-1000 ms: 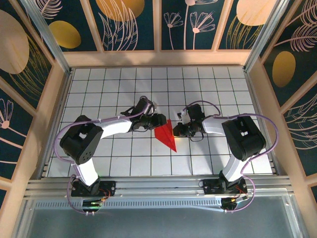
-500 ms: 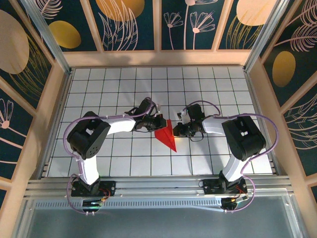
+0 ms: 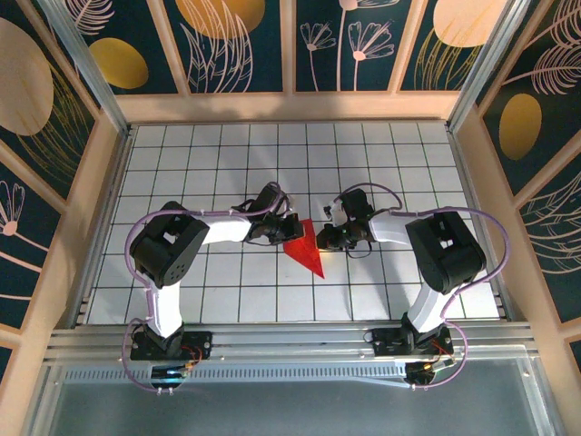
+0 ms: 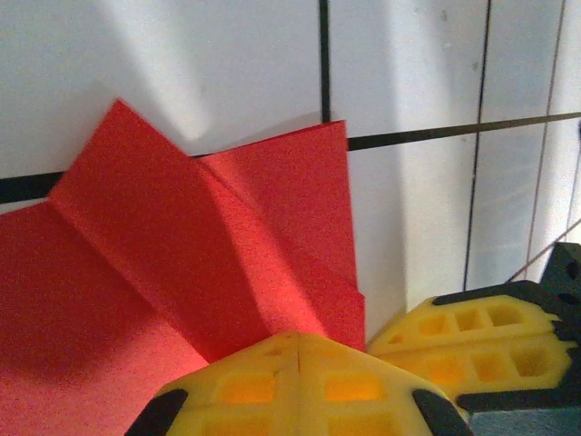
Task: Fold a paper plane with a square sheet of paper (fold left side to right side)
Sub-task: Fourth fold the wing at the center of the table.
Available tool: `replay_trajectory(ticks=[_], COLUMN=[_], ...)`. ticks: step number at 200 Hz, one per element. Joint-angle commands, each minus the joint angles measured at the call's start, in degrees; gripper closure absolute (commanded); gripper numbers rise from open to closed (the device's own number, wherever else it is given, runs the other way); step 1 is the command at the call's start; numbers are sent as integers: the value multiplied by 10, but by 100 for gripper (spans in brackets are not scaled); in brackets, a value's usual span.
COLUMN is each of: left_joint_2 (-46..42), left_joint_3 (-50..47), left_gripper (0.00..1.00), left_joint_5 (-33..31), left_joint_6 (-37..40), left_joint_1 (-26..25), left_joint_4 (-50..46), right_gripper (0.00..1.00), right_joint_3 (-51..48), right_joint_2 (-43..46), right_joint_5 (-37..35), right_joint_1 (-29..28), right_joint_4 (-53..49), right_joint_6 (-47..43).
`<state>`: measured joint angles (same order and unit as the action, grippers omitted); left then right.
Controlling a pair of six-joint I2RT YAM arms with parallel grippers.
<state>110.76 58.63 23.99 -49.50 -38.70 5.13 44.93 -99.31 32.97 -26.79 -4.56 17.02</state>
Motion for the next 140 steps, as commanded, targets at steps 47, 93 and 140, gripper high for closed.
replay_trajectory(ticks=[47, 93, 140], left_joint_2=[20, 21, 27], left_joint_3=[-19, -26, -26], left_gripper=[96, 97, 98], left_joint_5=[-31, -43, -47], left_joint_6=[12, 12, 12], left_joint_1=[-1, -1, -1], left_joint_4=[-25, -33, -35], right_gripper=[100, 100, 88], right_joint_3=[0, 18, 47], right_joint_2=[-35, -15, 28], right_joint_5=[-57, -34, -23], right_joint_1=[-14, -10, 1], right_joint_4=[-20, -16, -29], right_joint_6=[-3, 6, 20])
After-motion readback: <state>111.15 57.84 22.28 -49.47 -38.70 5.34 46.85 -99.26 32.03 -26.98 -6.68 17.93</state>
